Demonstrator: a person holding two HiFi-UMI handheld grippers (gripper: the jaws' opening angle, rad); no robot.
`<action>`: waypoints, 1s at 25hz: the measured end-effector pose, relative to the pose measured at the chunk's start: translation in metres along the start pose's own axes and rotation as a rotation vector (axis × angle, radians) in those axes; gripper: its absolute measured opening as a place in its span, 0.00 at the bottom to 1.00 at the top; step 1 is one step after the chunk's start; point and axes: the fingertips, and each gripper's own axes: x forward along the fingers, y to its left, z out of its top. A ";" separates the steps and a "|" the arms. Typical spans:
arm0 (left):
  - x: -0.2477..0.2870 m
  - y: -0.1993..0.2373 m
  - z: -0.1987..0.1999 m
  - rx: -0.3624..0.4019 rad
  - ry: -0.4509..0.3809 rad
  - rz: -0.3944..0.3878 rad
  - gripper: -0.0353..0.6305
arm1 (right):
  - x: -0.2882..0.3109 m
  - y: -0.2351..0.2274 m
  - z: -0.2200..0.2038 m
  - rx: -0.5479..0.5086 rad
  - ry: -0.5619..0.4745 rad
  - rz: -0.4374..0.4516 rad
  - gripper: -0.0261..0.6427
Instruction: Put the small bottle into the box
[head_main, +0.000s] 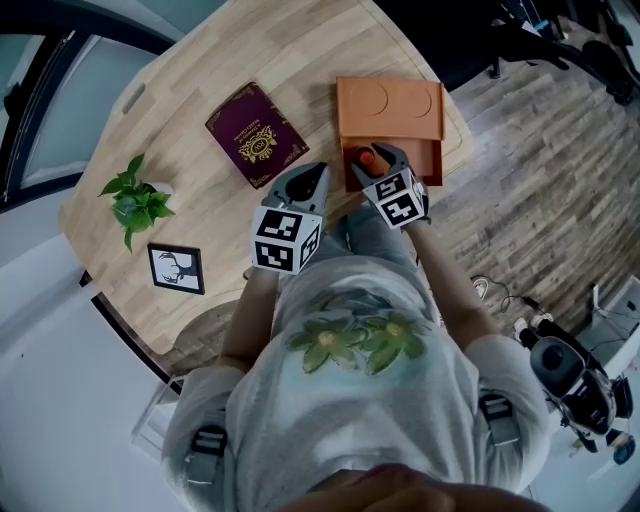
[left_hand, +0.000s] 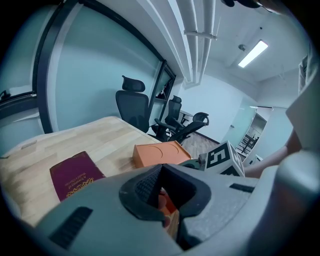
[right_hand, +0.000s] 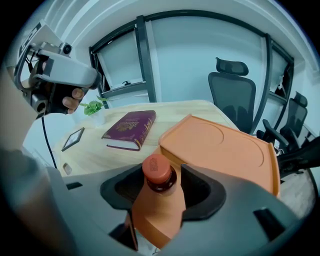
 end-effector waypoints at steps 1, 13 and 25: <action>-0.001 -0.001 0.001 0.003 -0.003 -0.002 0.06 | -0.004 0.000 0.002 0.005 -0.011 -0.004 0.35; -0.010 -0.014 0.008 0.044 -0.035 -0.022 0.06 | -0.048 0.003 0.022 0.083 -0.121 -0.035 0.35; -0.010 -0.029 0.007 0.097 -0.034 -0.051 0.06 | -0.091 0.007 0.044 0.231 -0.258 -0.061 0.08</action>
